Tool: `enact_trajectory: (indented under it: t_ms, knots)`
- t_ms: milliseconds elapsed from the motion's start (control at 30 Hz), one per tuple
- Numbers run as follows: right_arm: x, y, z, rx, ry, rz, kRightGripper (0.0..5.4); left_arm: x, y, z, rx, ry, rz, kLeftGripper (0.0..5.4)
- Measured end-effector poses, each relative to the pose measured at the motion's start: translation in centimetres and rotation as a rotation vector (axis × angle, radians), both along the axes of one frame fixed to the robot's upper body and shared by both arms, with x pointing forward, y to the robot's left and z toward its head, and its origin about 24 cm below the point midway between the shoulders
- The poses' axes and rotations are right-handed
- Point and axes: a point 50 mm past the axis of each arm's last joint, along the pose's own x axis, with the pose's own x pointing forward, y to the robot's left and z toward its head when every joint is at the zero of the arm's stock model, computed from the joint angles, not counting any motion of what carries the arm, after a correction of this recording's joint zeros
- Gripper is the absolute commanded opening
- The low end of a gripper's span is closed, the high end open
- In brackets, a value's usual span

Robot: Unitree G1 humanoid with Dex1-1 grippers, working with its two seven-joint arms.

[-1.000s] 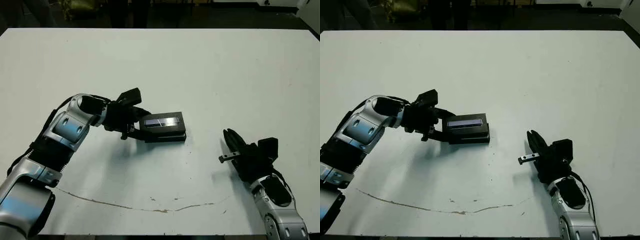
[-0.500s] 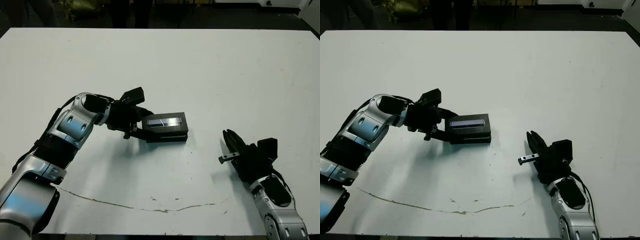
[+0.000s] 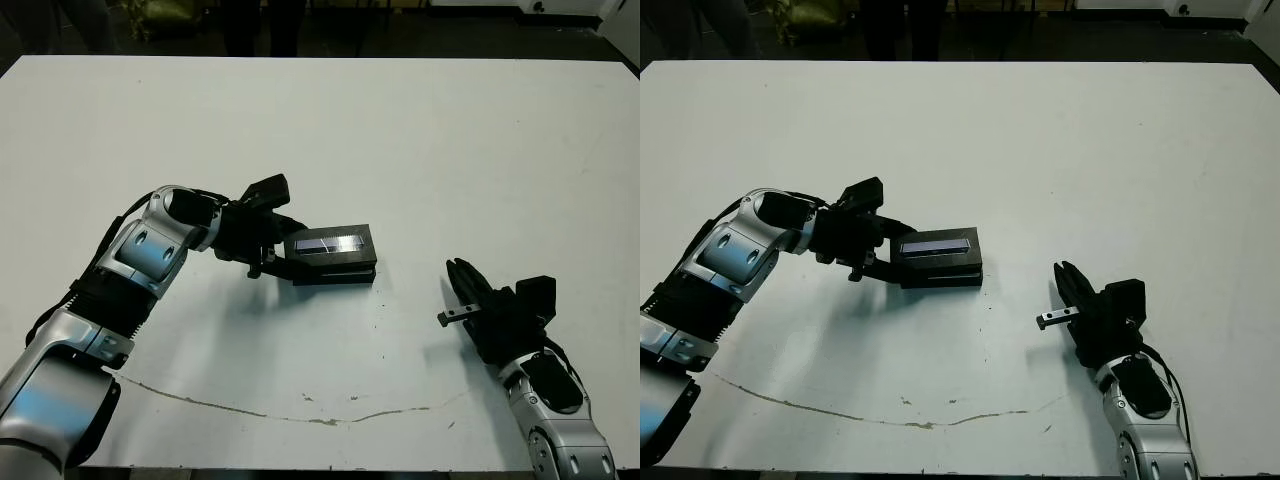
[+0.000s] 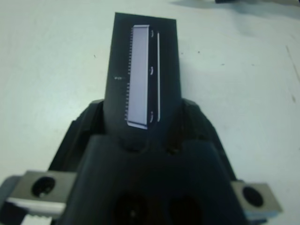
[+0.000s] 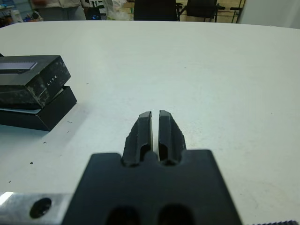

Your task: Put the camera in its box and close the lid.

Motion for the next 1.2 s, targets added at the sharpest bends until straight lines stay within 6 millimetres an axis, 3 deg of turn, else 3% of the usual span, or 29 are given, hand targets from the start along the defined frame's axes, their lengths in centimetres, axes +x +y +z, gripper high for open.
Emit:
enact_trajectory:
  t_ms: [367, 1200]
  knots:
    - [-0.07, 0.02, -0.06, 0.001, 0.001, 0.006, 0.0, -0.26, -0.74, -0.22, -0.056, 0.087, 0.037, 2.62]
    - [-0.08, -0.01, -0.22, 0.003, -0.017, 0.018, 0.0, 0.22, 0.14, 0.36, 0.01, 0.0, 0.004, 2.61]
